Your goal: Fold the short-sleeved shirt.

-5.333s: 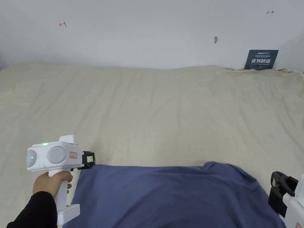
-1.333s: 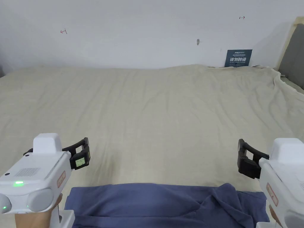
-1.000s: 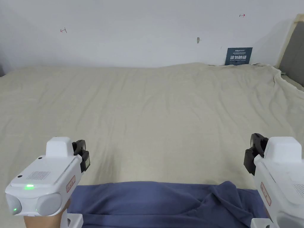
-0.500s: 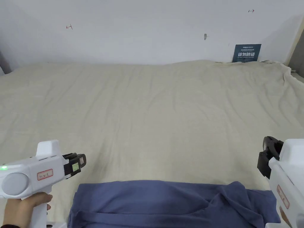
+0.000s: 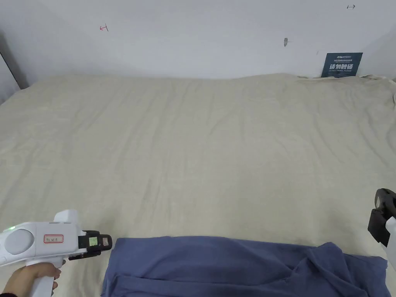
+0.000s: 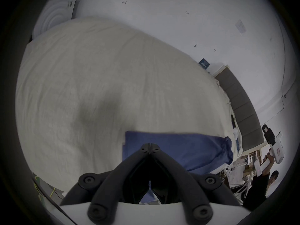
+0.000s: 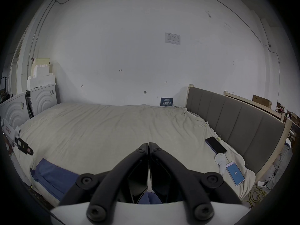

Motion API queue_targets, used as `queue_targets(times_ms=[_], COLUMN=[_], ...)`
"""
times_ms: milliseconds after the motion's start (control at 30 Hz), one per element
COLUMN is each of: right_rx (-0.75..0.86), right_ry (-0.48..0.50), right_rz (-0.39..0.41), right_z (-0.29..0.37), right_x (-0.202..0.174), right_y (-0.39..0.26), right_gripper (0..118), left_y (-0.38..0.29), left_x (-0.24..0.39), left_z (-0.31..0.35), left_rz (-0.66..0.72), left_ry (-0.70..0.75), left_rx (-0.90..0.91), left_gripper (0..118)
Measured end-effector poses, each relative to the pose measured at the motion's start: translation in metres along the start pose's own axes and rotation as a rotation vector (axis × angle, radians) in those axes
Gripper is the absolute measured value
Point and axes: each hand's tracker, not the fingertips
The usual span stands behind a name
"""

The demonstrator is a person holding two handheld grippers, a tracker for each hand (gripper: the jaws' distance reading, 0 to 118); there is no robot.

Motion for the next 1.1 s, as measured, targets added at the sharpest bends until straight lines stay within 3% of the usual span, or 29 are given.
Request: queue_targets(times_ms=[100, 167, 200, 267, 300, 533, 667, 800, 900, 933, 1100], right_rx=[-0.012, -0.02, -0.023, -0.031, -0.034, -0.052, -0.055, -0.06, -0.063, -0.065, -0.07], right_ry=[-0.003, -0.005, -0.005, -0.007, -0.006, -0.005, -0.007, -0.008, -0.009, -0.008, -0.007], right_rz=[0.004, 0.008, 0.01, 0.01, 0.008, 0.0, 0.001, -0.006, -0.008, -0.008, -0.011], right_z=[-0.001, -0.003, -0.004, -0.005, -0.005, -0.006, -0.005, -0.005, -0.004, -0.004, -0.003], right_x=[-0.001, -0.002, -0.002, -0.002, -0.002, -0.003, -0.002, -0.001, -0.001, -0.002, 0.0], right_y=[-0.001, -0.002, -0.003, -0.004, -0.005, -0.007, -0.008, -0.009, -0.009, -0.009, -0.011], right_gripper=[0, 0, 0, 0, 0, 0, 0, 0, 0, 0, 0], left_y=[-0.003, -0.005, -0.006, -0.007, -0.009, -0.016, -0.018, -0.017, -0.019, -0.021, -0.028], left_x=[-0.02, -0.028, -0.029, -0.03, -0.02, -0.009, -0.001, 0.003, 0.009, 0.011, 0.029], left_z=[-0.018, -0.027, -0.031, -0.036, -0.031, -0.045, -0.042, -0.048, -0.05, -0.053, -0.057], left_rz=[0.073, 0.088, 0.083, 0.078, 0.079, 0.058, 0.053, 0.033, 0.022, 0.011, -0.05], left_ry=[-0.011, -0.003, 0.002, 0.004, 0.001, 0.0, -0.025, -0.008, -0.009, -0.005, 0.014], left_rx=[-0.04, -0.06, -0.064, -0.086, -0.106, -0.124, -0.118, -0.122, -0.13, -0.13, -0.131], left_gripper=[0, 7, 15, 46, 55, 58, 68, 63, 19, 13, 7])
